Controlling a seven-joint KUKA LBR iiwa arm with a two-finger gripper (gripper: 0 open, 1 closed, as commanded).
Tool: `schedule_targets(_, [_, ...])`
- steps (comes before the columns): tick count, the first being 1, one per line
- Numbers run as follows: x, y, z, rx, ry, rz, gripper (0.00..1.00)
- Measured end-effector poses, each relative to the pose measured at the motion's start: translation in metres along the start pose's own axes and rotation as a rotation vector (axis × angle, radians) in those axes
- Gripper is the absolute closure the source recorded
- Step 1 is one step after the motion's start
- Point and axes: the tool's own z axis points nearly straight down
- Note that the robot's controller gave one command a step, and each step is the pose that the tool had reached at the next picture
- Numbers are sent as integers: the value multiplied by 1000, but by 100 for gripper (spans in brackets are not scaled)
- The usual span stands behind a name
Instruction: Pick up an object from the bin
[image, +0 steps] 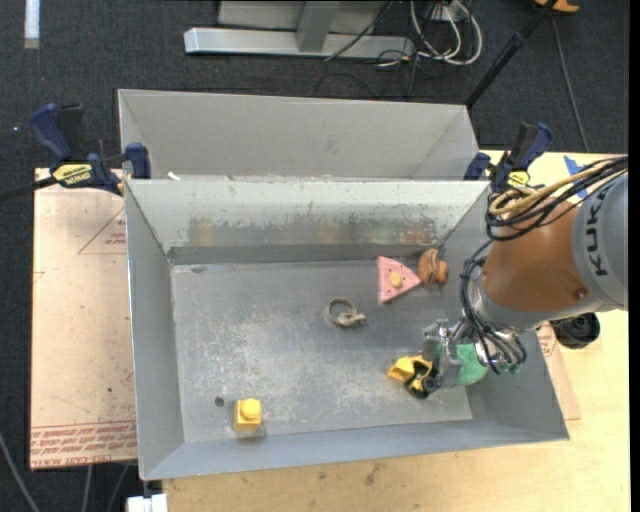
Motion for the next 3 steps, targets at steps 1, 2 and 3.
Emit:
schedule_targets(1, [-39, 18, 2, 1, -5, 6, 0])
schedule_targets(2, [-39, 18, 1, 2, -5, 8, 100])
schedule_targets(3, [-39, 18, 1, 2, -5, 8, 100])
